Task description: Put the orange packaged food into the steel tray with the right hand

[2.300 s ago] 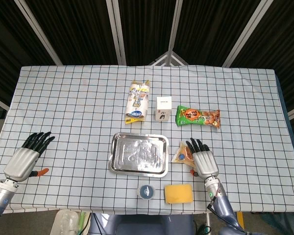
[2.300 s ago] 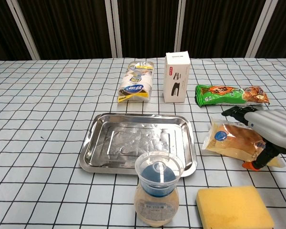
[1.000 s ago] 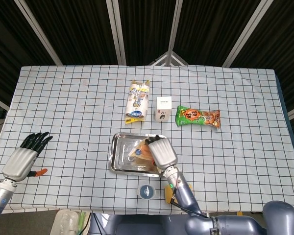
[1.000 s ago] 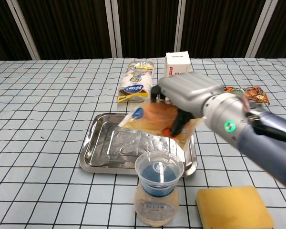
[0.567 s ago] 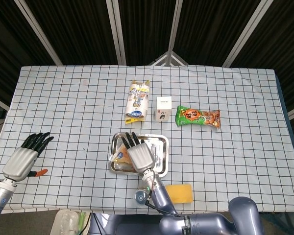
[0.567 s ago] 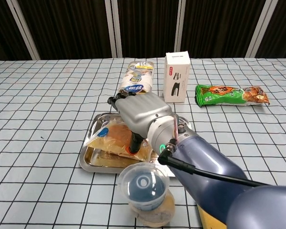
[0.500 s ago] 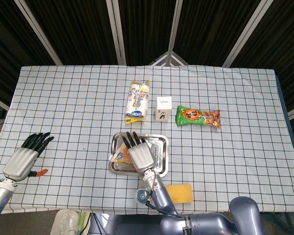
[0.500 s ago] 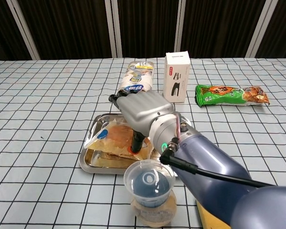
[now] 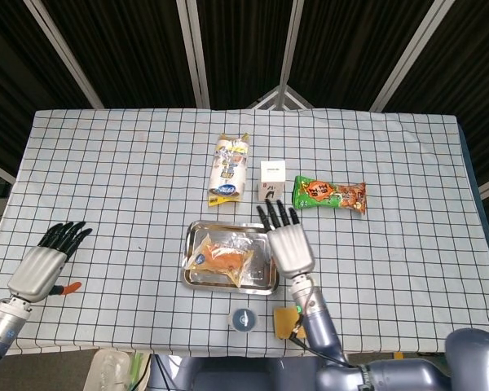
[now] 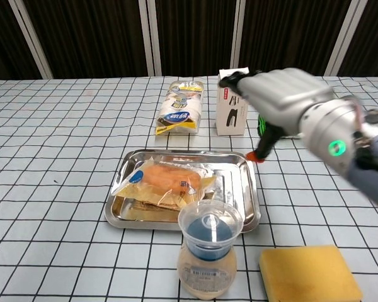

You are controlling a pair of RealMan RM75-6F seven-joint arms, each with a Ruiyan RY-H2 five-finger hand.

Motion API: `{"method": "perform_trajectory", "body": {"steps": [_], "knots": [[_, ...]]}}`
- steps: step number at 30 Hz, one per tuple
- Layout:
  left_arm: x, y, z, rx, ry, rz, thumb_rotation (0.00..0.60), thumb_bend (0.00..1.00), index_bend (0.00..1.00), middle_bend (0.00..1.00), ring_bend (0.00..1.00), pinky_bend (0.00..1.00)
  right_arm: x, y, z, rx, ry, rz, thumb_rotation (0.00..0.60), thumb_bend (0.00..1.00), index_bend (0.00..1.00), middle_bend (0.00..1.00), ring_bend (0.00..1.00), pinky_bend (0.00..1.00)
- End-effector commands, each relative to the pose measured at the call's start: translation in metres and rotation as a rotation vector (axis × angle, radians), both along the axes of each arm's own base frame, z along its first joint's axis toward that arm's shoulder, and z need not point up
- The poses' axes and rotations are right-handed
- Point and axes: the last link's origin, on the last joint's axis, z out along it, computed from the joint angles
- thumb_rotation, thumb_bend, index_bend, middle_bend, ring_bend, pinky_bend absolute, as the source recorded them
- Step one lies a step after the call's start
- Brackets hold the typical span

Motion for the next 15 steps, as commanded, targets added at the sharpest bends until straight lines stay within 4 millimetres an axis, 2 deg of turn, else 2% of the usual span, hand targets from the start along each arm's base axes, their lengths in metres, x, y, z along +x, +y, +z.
{"method": "perform_trajectory", "body": {"steps": [1,5,7,12,13,15], "knots": [[0.001,0.0,-0.002,0.0,0.003,0.002,0.6,0.05,0.0,0.0,0.0,0.0,-0.068,0.011,0.052,-0.065,-0.027,-0.075,0.6,0.24,0.0,0.0,0.0,0.15],[0.001,0.0,-0.002,0.001,0.004,0.001,0.6,0.05,0.0,0.0,0.0,0.0,-0.12,0.04,0.069,-0.082,-0.014,-0.08,0.6,0.24,0.0,0.0,0.0,0.13],[0.002,-0.001,-0.003,0.0,0.005,-0.003,0.6,0.05,0.0,0.0,0.0,0.0,-0.161,0.072,0.079,-0.101,0.046,-0.096,0.6,0.24,0.0,0.0,0.0,0.11],[0.003,-0.002,-0.006,-0.002,0.01,-0.011,0.6,0.05,0.0,0.0,0.0,0.0,-0.203,0.112,0.091,-0.176,0.005,-0.113,0.6,0.24,0.0,0.0,0.0,0.06],[0.004,-0.001,-0.007,-0.003,0.013,-0.016,0.6,0.05,0.0,0.0,0.0,0.0,-0.213,0.114,0.094,-0.168,0.01,-0.138,0.6,0.24,0.0,0.0,0.0,0.05],[0.004,-0.001,-0.008,-0.003,0.019,-0.014,0.6,0.05,0.0,0.0,0.0,0.0,-0.216,0.114,0.099,-0.18,0.001,-0.147,0.6,0.24,0.0,0.0,0.0,0.05]]}}
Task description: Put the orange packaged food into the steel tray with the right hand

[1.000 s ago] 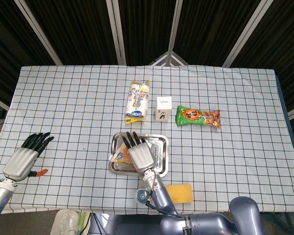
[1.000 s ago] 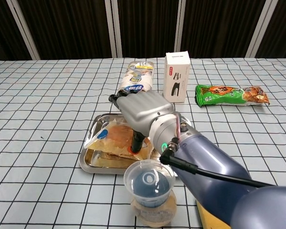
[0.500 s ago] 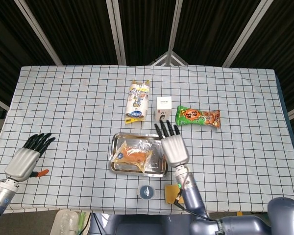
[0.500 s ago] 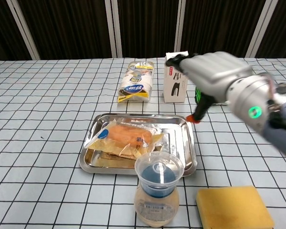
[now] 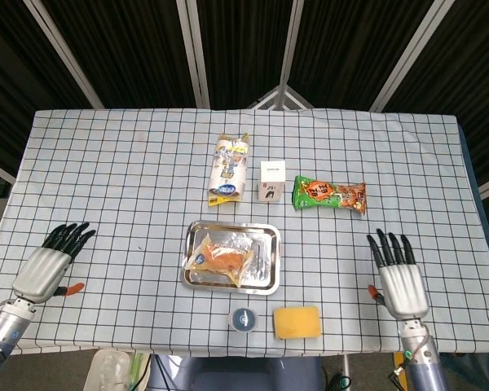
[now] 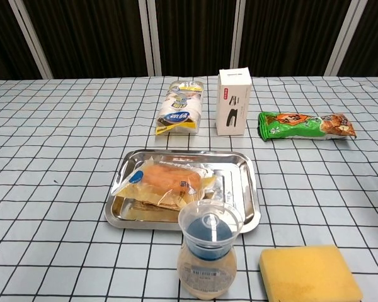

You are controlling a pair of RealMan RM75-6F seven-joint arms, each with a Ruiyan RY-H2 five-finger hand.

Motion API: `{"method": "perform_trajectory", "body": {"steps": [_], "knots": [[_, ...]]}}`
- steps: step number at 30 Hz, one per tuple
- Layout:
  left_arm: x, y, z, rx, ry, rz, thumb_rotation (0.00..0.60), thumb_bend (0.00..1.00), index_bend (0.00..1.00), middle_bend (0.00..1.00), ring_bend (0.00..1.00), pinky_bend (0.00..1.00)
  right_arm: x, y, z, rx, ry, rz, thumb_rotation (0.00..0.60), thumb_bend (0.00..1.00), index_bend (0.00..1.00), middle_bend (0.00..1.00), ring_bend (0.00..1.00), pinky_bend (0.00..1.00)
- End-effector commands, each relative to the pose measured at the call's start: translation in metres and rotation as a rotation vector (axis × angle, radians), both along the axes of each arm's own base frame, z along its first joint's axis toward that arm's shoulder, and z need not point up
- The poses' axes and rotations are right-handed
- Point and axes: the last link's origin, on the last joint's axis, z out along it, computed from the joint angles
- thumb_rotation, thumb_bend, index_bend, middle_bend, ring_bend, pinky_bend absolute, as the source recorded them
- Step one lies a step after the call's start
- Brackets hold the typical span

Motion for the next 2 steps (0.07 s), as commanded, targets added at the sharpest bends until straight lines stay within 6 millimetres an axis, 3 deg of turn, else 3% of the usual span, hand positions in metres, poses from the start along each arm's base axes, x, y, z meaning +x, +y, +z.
{"method": "perform_trajectory", "body": {"steps": [1,2], "knots": [[-0.0001,0.0004,-0.0012,-0.001,0.004,0.002,0.6,0.05,0.0,0.0,0.0,0.0,-0.0283,0.021,0.0182,-0.036,0.003,-0.035,0.6,0.24,0.0,0.0,0.0,0.05],[0.0,0.0007,-0.0016,-0.001,0.005,0.003,0.6,0.05,0.0,0.0,0.0,0.0,-0.029,0.021,0.0191,-0.039,0.006,-0.035,0.6,0.24,0.0,0.0,0.0,0.05]]}}
